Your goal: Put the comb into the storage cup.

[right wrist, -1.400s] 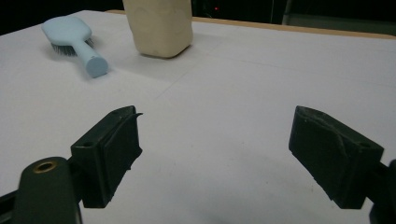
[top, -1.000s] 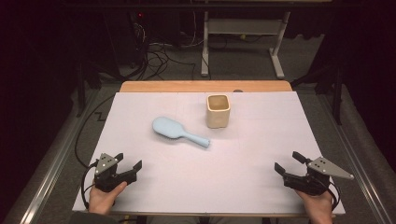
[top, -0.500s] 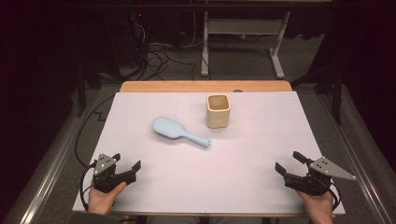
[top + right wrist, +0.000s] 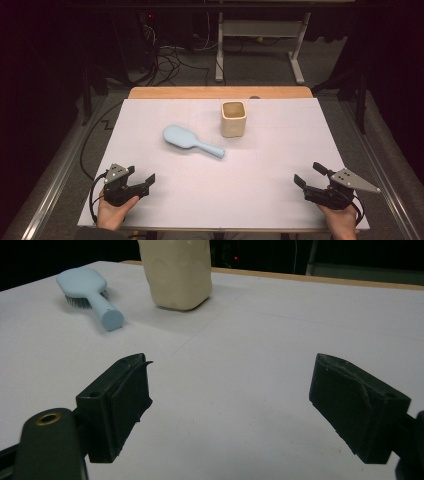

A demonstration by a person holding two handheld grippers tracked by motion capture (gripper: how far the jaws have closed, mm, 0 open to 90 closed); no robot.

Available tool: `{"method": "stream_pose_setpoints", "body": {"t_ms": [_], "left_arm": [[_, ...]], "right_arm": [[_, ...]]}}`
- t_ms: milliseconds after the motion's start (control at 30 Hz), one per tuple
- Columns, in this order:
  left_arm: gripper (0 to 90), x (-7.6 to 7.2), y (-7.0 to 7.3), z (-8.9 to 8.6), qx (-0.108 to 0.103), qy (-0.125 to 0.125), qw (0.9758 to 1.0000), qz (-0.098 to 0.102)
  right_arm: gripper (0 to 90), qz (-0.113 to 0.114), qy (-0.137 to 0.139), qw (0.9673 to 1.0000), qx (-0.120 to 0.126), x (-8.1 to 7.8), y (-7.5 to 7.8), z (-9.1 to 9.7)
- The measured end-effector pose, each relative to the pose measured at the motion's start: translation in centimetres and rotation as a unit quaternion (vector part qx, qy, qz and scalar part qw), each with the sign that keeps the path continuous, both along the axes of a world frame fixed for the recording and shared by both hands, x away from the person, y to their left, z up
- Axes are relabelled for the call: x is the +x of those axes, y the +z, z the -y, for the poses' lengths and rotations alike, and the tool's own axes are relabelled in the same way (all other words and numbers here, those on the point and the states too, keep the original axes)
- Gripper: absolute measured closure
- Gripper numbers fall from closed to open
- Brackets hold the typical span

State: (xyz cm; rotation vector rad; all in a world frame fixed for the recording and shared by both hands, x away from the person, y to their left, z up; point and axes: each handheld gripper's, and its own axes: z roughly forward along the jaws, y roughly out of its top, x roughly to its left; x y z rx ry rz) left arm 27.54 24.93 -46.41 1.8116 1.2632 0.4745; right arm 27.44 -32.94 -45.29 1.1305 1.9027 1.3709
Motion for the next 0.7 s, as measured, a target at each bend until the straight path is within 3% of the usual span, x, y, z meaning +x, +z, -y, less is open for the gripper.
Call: {"method": "stream_pose_setpoints", "body": {"t_ms": [300,700], "left_arm": [[22.7,0.2,0.5,0.7,0.009,-0.015,0.9997,0.019],[24.0,0.5,0.9,1.1,0.007,-0.021,0.9994,0.026]], "right_arm": [[17.5,0.004,0.0,1.0,-0.003,-0.1,0.0,-0.1],[17.6,0.003,-0.001,1.0,-0.005,-0.1,0.0,-0.1]]}}
